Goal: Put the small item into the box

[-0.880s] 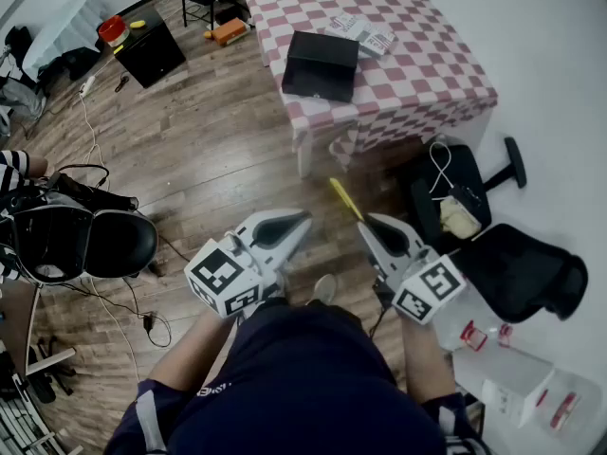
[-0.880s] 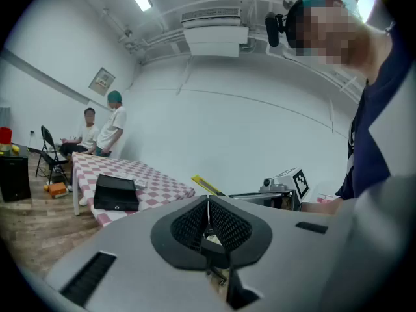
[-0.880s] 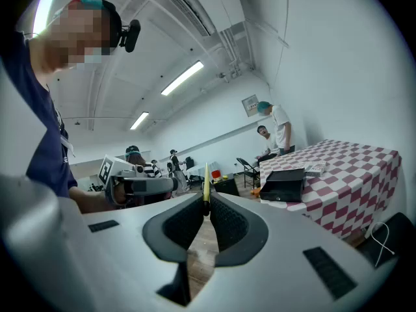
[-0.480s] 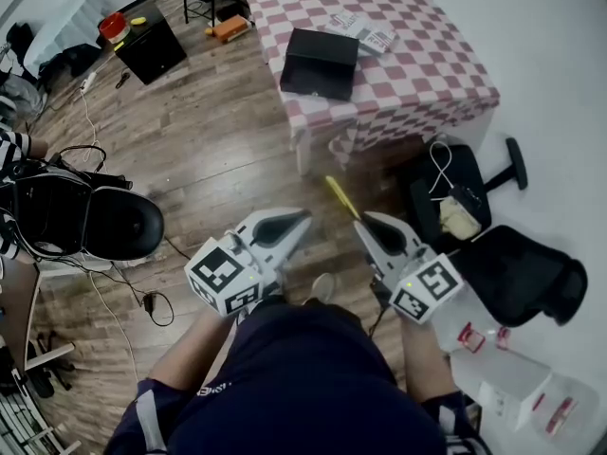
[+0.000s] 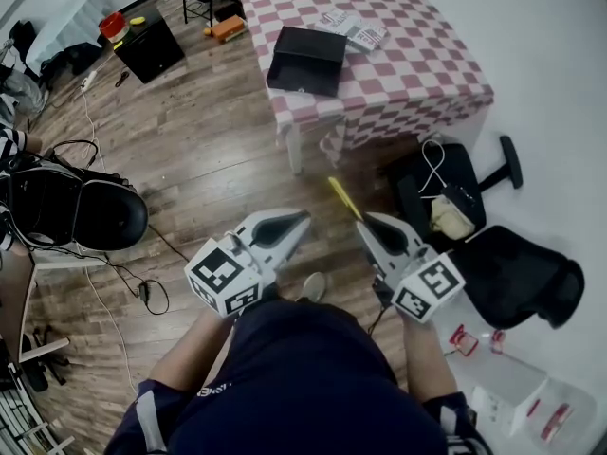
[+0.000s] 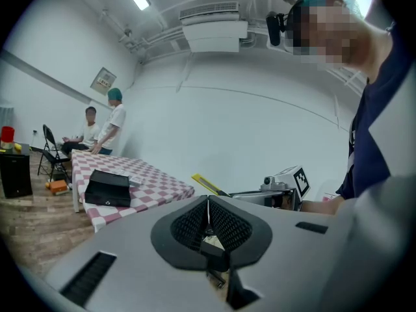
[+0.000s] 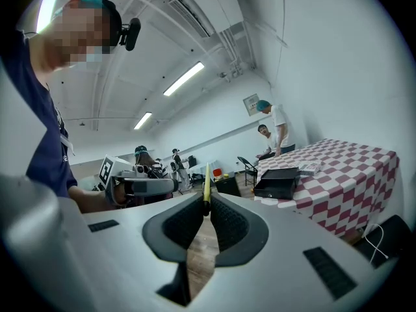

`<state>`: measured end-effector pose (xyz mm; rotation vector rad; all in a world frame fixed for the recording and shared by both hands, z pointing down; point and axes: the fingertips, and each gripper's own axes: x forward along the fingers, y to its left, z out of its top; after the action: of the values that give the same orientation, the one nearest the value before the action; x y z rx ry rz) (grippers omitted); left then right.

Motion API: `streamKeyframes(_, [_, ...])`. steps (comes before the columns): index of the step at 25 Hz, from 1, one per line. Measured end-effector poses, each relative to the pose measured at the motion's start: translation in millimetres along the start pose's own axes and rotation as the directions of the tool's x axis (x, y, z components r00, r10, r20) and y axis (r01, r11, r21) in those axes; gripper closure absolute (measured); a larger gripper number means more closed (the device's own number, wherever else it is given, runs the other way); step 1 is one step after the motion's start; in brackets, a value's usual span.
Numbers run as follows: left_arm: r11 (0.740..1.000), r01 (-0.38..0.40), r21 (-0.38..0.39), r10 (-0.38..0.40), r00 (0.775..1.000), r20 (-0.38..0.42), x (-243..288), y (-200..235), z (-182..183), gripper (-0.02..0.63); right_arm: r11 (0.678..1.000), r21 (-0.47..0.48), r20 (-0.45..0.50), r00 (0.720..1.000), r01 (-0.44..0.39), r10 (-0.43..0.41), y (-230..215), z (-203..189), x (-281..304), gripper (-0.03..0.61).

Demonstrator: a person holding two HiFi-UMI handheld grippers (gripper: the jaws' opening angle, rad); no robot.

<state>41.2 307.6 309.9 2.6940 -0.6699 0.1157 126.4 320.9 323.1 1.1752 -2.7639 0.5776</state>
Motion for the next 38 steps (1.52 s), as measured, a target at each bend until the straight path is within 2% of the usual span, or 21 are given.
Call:
streamKeyframes(10, [1.0,-0.02,0.019,0.02,1.0,-0.01,22.5,-15.3,-3.9,0.578,1.0,0.007,0.016,1.0,-0.018,0.018,-23.2,-1.9,-21.0,0.531])
streamKeyframes(19, [0.999,-0.037,0.015,0.037,0.999,0.006,41.2,17.7,5.8,0.578,1.0,-0.009,0.003,1.0,-0.027,0.027,-51.4,6.2,2.7,0.531])
streamKeyframes(26, [0.999,-0.042,-0.022,0.043,0.999,0.011,57.2,82.3,12.3,0.578,1.0,-0.007,-0.026,0.999,-0.019,0.019,-85.7,13.9,55.9,0.531])
streamKeyframes(38, [0.999,-0.013,-0.044,0.012,1.0,-0.027,89.1,249.6,51.6,0.578,0.998,0.043,-0.097,0.995,0.039,-0.035,-158.8,42.6,200.4,0.531])
